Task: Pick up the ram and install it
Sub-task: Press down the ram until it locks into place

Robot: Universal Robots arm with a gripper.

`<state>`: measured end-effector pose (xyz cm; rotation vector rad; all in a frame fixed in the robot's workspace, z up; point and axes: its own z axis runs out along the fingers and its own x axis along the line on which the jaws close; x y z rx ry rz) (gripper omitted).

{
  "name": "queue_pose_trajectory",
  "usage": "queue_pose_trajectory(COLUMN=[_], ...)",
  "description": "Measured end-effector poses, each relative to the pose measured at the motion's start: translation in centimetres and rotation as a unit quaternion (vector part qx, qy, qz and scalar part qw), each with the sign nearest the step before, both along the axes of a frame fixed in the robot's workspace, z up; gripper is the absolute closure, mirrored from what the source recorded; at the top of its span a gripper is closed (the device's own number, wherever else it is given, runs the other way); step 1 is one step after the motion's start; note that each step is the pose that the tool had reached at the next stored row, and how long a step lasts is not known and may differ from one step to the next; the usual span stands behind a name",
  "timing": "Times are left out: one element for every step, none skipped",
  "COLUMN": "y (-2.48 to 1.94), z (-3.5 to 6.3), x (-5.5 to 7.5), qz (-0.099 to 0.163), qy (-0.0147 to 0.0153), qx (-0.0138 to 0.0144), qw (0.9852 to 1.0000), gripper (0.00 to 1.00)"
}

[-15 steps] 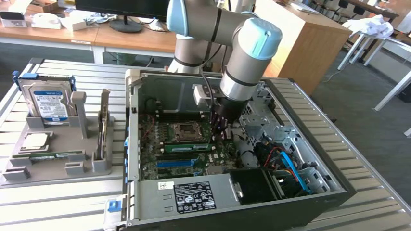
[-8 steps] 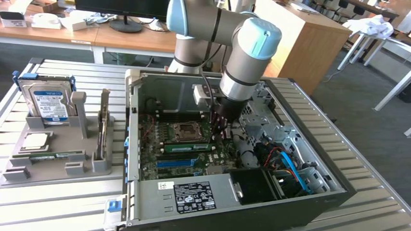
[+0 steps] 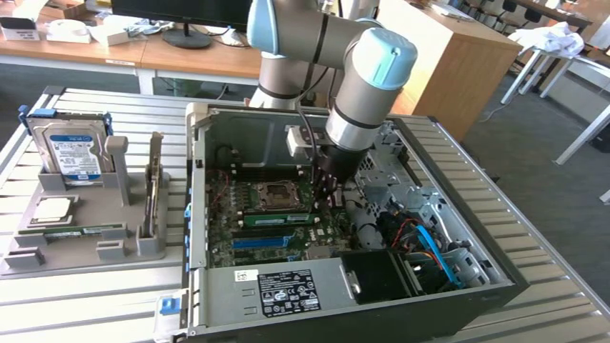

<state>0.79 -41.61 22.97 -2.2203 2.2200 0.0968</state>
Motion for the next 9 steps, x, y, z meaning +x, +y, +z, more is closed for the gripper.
queue_pose_trajectory(y=[0.00,0.00,0.00,0.00,0.00,0.00,0.00,0.00,0.00], z=[-0.03,-0.06,-0.08,-0.10,-0.11,-0.11,-0.11,-0.11,-0.13], x=[0.00,0.00,0.00,0.00,0.00,0.00,0.00,0.00,0.00], qz=[0.000,0.000,0.000,0.000,0.000,0.000,0.000,0.000,0.000], qy=[0.0000,-0.0001,-0.0001,-0.0001,-0.0001,-0.0001,-0.0001,-0.0002,-0.0002], qx=[0.0002,0.0006,0.0010,0.0014,0.0016,0.0016,0.0017,0.0017,0.0017], qw=[1.0000,1.0000,1.0000,1.0000,1.0000,1.0000,1.0000,1.0000,1.0000], gripper=[0.90,0.90,0.90,0.90,0.90,0.90,0.90,0.90,0.90])
